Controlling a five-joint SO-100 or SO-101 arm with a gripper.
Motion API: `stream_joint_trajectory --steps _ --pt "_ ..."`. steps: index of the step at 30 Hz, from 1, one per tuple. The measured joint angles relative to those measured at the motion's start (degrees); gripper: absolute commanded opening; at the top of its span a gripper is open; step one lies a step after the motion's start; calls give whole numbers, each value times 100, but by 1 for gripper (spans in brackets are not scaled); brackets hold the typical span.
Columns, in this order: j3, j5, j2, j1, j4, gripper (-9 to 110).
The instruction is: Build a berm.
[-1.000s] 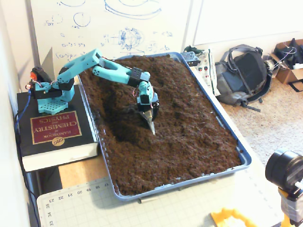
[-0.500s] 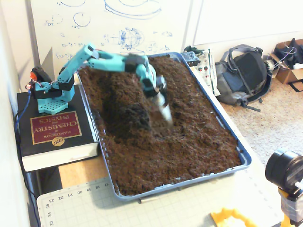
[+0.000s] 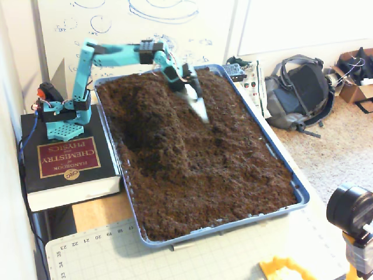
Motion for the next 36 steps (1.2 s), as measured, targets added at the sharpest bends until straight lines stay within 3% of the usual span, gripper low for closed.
stream_joint_trajectory --steps 7,22,36 --pt "2030 0 1767 -369 624 1" --pt "5317 0 5607 -747 729 1" --pt "7418 0 7919 -747 729 1"
